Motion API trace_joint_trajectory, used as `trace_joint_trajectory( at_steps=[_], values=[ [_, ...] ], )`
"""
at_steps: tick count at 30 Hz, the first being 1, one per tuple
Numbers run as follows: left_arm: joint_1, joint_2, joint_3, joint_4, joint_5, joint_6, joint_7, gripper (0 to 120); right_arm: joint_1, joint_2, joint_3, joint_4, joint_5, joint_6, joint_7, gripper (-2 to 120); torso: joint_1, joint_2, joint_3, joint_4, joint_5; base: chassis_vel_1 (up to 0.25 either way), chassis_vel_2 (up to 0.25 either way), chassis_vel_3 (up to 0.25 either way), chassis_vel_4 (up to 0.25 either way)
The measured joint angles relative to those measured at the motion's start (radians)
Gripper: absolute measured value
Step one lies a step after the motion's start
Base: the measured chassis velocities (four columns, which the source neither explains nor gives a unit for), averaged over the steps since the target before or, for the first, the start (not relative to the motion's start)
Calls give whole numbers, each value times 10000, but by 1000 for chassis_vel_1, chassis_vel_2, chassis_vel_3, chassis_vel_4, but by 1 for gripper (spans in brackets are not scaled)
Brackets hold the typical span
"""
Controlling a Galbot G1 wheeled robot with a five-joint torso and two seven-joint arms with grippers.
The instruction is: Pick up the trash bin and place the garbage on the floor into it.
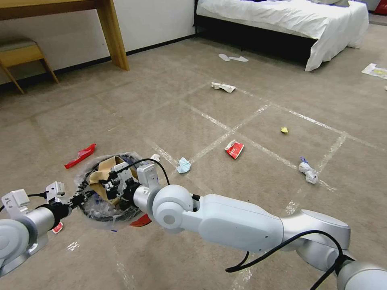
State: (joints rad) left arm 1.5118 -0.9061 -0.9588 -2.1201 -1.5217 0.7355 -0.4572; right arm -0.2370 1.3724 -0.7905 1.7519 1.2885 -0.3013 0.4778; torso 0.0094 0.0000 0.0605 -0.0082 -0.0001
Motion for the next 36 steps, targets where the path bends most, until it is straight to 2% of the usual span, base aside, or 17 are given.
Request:
trace_joint_trajectory(
  at_steps=[15, 17, 19, 20, 21, 22, 24, 25, 28, 30, 31, 32, 34, 36],
  values=[
    [20, -39, -58, -29, -4, 0, 5, 0, -95, 42, -210, -139, -103, -111, 46, 1, 0, 0, 0, 0, 0, 0, 0, 0, 0],
    [13, -36, -61, -29, -7, 0, 5, 0, -113, 45, -224, -140, -104, -127, 54, 5, -1, 0, 0, 0, 0, 0, 0, 0, 0],
    [7, -32, -64, -28, -13, 0, 6, 0, -134, 51, -243, -157, -105, -141, 56, 16, 0, 0, 0, 0, 0, 0, 0, 0, 0],
    [7, -32, -64, -28, -13, 0, 6, 0, -134, 51, -243, -157, -105, -141, 56, 16, 0, 0, 0, 0, 0, 0, 0, 0, 0],
    [4, -32, -65, -25, -16, 0, 5, 0, -139, 56, -257, -161, -109, -145, 57, 22, 0, 0, 0, 0, 0, 0, 0, 0, 0],
    [4, -32, -65, -25, -16, 0, 5, 0, -139, 56, -257, -161, -109, -145, 57, 22, 0, 0, 0, 0, 0, 0, 0, 0, 0],
    [5, -39, -65, -25, -18, 0, 5, 0, -161, 80, -274, -175, -116, -145, 57, 33, 0, 0, 0, 0, 0, 0, 0, 0, 0],
    [5, -39, -65, -25, -18, 0, 5, 0, -161, 80, -274, -175, -116, -145, 57, 33, 0, 0, 0, 0, 0, 0, 0, 0, 0],
    [18, -54, -67, -25, -19, 0, 5, 0, -173, 103, -301, -186, -130, -146, 57, 48, -1, 0, 0, 0, 0, 0, 0, 0, 0],
    [27, -62, -70, -25, -18, 0, 6, 0, -173, 108, -305, -185, -132, -146, 58, 51, 0, -1, 0, 0, 0, 0, 0, 0, 0],
    [36, -76, -71, -26, -18, 0, 5, 0, -167, 113, -306, -184, -131, -149, 59, 59, 0, 0, 0, 0, 0, 0, 0, 0, 0],
    [36, -76, -71, -26, -18, 0, 5, 0, -167, 113, -306, -184, -131, -149, 59, 59, 0, 0, 0, 0, 0, 0, 0, 0, 0],
    [44, -107, -71, -28, -2, 0, 6, 0, -160, 126, -307, -173, -129, -153, 72, 68, 0, 0, 0, 0, 0, 0, 0, 0, 0],
    [46, -113, -70, -30, 4, 0, 6, 0, -159, 130, -307, -170, -130, -153, 76, 68, 0, 0, 0, 0, 0, 0, 0, 0, 0]
  ],
)
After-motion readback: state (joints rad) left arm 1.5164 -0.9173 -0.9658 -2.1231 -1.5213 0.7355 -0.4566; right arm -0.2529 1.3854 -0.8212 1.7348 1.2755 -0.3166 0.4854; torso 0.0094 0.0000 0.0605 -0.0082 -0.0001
